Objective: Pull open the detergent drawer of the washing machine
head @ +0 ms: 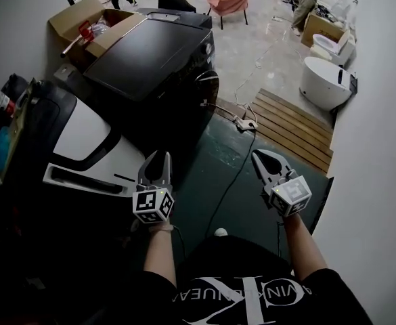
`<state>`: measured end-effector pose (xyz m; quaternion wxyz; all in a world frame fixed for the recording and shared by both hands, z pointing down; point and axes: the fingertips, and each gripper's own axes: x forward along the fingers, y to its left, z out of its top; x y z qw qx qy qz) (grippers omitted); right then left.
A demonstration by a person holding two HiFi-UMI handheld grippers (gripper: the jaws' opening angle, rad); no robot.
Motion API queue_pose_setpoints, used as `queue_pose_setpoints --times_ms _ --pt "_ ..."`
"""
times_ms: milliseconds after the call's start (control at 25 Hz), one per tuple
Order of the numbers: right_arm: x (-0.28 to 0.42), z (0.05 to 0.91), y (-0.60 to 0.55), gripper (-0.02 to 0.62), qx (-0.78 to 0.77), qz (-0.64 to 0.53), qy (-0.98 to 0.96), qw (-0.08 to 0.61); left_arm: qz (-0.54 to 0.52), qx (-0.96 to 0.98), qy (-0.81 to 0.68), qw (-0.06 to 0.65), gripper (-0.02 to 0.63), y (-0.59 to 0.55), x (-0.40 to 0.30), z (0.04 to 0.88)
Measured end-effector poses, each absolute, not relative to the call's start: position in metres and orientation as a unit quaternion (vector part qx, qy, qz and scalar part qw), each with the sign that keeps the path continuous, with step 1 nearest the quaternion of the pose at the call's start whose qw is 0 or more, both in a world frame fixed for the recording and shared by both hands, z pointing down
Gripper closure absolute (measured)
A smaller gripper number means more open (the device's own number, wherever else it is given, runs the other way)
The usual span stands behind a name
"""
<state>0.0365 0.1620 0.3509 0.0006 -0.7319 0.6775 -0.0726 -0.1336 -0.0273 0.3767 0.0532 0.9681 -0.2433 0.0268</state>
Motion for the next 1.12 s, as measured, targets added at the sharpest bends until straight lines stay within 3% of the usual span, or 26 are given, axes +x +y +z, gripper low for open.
queue_pose_setpoints --times_ms 520,1120 --pt "0.077 0.378 0.052 0.584 -0.639 -0.076 0.766 -0.01 0.041 0.936 -0.344 0.058 0.522 -0.081 -0.125 0.396" --pt "0.156 0.382 -0.065 0.584 -0.491 -0.083 0.866 -0.042 0.057 0.878 -0.468 0.078 0.522 -0.109 -0.055 0.396"
